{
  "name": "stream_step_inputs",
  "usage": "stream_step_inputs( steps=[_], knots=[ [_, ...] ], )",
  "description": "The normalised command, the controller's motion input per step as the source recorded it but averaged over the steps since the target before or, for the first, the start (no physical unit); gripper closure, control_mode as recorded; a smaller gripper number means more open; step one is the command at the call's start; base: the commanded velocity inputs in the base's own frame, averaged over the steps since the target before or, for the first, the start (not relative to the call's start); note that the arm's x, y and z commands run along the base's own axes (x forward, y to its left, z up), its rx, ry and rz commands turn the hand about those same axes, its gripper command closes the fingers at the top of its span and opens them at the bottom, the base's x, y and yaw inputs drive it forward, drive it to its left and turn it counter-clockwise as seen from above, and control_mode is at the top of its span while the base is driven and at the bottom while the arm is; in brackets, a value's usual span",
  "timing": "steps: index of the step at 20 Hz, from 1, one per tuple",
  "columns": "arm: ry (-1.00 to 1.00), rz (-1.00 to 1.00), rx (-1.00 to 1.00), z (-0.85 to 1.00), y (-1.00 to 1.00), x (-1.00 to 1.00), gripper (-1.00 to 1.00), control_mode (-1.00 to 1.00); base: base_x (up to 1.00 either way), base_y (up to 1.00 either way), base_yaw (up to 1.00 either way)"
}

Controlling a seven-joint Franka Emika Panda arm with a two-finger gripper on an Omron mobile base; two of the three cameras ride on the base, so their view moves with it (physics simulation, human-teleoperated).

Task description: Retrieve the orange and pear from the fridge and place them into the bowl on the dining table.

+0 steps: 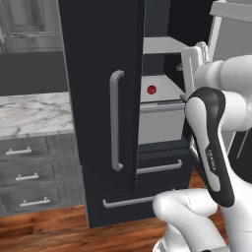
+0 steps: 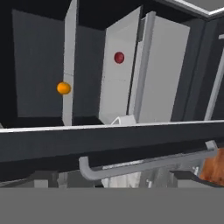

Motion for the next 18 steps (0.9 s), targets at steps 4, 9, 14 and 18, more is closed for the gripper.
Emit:
stream_step_inputs(
  steps=[4,9,14,18],
  knots=[
    [-0.01,0.0,0.19,-0.04,-0.21,0.03,-1.0,-1.0,0.0,0.0,0.0],
    [-0.01,0.1,0.06,-0.31,-0.01,0.38,-1.0,-1.0,0.0,0.0,0.0],
    [0.0,0.2,0.06,-0.34,0.0,0.78,-1.0,-1.0,0.0,0.0,0.0],
    [-0.01,0.15,0.0,0.0,0.1,0.76,-1.0,-1.0,0.0,0.0,0.0]
  ],
)
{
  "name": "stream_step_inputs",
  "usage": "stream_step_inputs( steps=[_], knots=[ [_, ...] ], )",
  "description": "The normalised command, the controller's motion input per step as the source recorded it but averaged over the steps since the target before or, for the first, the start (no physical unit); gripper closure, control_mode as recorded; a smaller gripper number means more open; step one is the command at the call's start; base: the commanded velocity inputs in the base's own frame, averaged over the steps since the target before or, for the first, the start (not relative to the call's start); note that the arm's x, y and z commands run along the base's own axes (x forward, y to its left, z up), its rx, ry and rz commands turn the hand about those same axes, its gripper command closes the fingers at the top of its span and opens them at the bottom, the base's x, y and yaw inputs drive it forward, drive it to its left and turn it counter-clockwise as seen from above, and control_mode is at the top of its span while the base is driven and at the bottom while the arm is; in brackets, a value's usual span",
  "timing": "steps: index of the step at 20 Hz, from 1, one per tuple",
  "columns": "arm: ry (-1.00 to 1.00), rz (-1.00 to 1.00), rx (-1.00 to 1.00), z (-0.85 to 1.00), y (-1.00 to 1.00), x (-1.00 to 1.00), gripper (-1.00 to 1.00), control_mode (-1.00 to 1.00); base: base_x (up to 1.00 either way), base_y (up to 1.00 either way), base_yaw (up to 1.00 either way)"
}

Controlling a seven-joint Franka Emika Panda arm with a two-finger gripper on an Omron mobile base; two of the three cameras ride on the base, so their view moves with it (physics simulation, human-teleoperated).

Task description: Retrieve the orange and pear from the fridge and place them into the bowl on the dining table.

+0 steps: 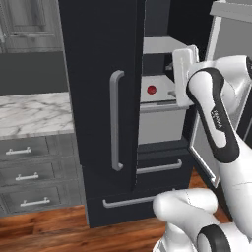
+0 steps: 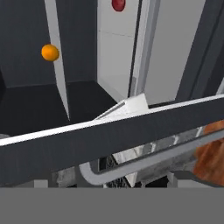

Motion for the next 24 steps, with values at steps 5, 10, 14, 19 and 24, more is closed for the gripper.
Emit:
stream_step_inputs(
  steps=[5,10,14,19,24],
  knots=[
    [-0.02,0.1,0.0,0.0,0.11,0.86,-1.0,-1.0,0.0,0.0,0.0],
    [0.0,0.08,0.0,0.0,0.05,0.93,-1.0,-1.0,0.0,0.0,0.0],
    [0.0,0.1,0.0,0.0,0.06,0.9,-1.0,-1.0,0.0,0.0,0.0],
    [0.0,0.14,0.0,-0.03,0.4,0.94,-1.0,-1.0,0.0,0.0,0.0],
    [0.0,0.17,0.0,-0.1,0.62,0.47,-1.0,-1.0,0.0,0.0,0.0]
  ],
)
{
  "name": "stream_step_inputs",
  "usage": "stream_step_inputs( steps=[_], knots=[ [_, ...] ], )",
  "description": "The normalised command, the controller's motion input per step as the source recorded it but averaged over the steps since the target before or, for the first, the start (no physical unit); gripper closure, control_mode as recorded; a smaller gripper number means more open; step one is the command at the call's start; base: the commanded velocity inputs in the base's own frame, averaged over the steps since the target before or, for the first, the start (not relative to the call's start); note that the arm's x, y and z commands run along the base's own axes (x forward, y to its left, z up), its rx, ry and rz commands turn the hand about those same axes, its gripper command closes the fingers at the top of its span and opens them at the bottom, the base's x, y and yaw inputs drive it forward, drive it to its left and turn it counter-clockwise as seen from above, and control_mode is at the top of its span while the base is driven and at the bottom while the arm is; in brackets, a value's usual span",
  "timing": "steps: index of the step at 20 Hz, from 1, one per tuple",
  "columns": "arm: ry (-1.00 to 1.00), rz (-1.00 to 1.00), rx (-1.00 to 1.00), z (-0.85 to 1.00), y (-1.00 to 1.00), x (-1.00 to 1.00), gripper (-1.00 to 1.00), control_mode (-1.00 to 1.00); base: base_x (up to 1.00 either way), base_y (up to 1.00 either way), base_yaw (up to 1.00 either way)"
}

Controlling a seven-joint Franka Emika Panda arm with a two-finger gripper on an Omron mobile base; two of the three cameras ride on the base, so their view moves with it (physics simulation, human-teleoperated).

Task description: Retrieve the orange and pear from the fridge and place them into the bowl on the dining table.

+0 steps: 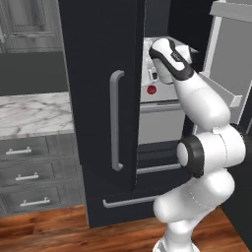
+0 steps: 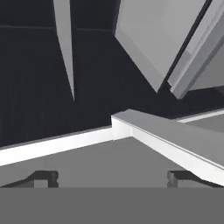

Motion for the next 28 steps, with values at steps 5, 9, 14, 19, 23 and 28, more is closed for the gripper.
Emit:
stream_step_inputs(
  steps=[5,9,14,19,23,28],
  knots=[
    [0.0,0.26,0.0,-0.22,1.0,-0.83,-1.0,-1.0,0.0,0.0,0.0],
    [0.0,0.29,-0.01,-0.18,1.0,-1.0,-1.0,-1.0,0.0,0.0,0.0],
    [0.0,0.2,-0.01,-0.04,1.0,-0.61,-1.0,-1.0,0.0,0.0,0.0],
    [-0.11,-0.03,-0.04,0.34,0.1,-0.64,-1.0,-1.0,0.0,0.0,0.0],
    [-0.15,-0.17,-0.18,0.13,-0.91,-0.68,-1.0,-1.0,0.0,0.0,0.0],
    [-0.09,-0.09,-0.39,0.07,-0.99,-0.45,-1.0,-1.0,0.0,0.0,0.0]
  ],
)
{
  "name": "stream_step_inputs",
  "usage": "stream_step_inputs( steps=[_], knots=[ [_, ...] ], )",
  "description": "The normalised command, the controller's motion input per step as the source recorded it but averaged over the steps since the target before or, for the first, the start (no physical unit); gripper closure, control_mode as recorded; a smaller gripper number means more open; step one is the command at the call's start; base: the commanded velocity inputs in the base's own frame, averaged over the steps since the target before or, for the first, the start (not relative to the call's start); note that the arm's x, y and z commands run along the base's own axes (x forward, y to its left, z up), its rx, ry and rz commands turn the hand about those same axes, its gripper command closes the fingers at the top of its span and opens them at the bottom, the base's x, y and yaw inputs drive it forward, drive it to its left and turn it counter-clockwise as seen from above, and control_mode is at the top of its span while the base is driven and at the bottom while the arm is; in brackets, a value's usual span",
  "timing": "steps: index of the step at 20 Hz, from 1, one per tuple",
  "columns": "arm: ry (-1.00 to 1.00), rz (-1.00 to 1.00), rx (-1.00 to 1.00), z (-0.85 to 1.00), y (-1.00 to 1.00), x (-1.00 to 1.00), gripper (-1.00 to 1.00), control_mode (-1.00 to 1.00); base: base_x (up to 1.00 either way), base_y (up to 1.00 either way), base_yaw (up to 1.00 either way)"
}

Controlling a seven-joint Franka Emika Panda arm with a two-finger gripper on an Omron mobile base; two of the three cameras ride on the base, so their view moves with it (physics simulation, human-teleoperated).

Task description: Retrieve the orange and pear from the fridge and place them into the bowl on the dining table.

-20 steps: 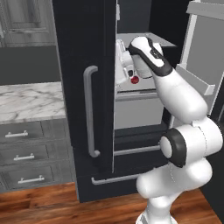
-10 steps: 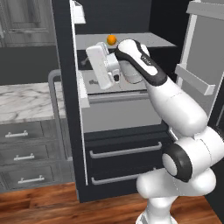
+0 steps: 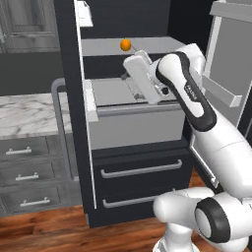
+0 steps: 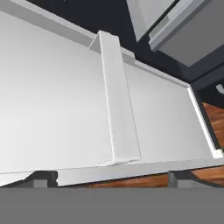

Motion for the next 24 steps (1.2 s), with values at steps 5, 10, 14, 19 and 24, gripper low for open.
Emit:
stream_step_inputs(
  steps=[5,10,14,19,24],
  knots=[
    [-0.06,-0.01,-0.48,0.07,-0.99,-0.39,-1.0,-1.0,0.0,0.0,0.0],
    [-0.08,0.01,-0.35,0.02,-0.94,-0.52,-1.0,-1.0,0.0,0.0,0.0],
    [-0.1,0.0,-0.27,0.0,-0.79,-0.56,-1.0,-1.0,0.0,0.0,0.0],
    [-0.03,0.0,-0.15,0.0,-0.58,-0.52,-1.0,-1.0,0.0,0.0,0.0],
    [-0.07,0.01,-0.16,0.0,-0.09,-0.6,-1.0,-1.0,0.0,0.0,0.0]
  ],
)
